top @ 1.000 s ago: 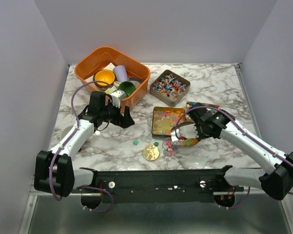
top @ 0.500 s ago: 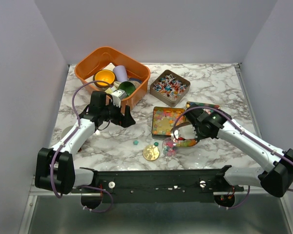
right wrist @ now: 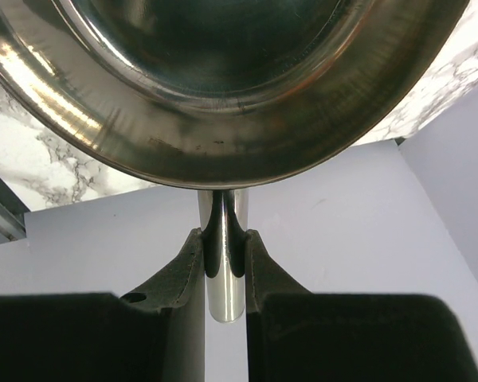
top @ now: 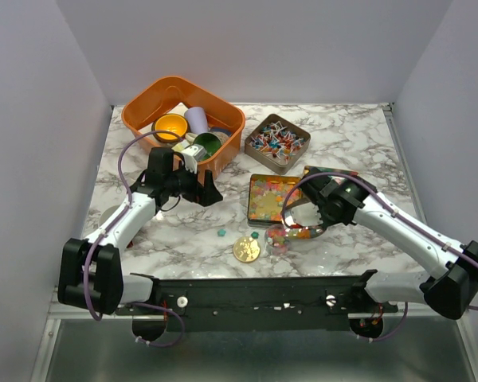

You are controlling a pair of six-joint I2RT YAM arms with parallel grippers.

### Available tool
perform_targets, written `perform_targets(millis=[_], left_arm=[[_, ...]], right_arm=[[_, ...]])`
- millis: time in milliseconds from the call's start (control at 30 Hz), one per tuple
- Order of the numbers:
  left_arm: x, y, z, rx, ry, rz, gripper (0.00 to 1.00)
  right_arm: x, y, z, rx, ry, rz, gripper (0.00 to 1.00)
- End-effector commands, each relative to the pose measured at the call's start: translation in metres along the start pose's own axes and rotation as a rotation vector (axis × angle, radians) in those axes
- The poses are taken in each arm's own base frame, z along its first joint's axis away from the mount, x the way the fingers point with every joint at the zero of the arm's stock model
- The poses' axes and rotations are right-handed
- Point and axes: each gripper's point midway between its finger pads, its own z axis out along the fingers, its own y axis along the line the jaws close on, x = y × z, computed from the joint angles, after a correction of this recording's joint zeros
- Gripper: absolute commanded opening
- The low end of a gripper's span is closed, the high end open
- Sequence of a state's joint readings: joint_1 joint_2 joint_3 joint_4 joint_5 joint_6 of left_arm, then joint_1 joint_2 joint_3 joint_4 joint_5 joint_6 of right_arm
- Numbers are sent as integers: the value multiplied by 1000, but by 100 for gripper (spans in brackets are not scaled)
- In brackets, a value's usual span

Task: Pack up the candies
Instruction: Place the fake candies in the packing bottle, then move the storage box to the center of the board.

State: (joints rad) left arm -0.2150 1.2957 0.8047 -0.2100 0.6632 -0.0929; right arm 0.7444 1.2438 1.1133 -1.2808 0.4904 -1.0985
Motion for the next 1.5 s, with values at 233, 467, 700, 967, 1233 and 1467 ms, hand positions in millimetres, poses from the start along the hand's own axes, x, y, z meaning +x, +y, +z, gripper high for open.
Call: perform_targets(millis=[233, 467, 700, 967, 1233, 1467], left_arm=[[-12, -2, 4, 35, -35, 6, 99], [-19, -2, 4, 36, -48, 7, 99], [-30, -10, 0, 50, -64, 18, 99], [-63, -57, -8, 165, -82, 152, 99], [-104, -117, -22, 427, -125, -42, 56], [-99, -116, -3, 457, -78, -67, 42]], right_arm=[[11, -5, -16, 18, 56, -22, 1], [14, -7, -21, 27, 63, -19, 1], [15, -15, -30, 59, 49, 32, 1], [-30, -37, -49, 56, -218, 249, 1], [-80, -78, -60, 86, -435, 392, 1], [-99, -112, -92, 87, -587, 462, 1]])
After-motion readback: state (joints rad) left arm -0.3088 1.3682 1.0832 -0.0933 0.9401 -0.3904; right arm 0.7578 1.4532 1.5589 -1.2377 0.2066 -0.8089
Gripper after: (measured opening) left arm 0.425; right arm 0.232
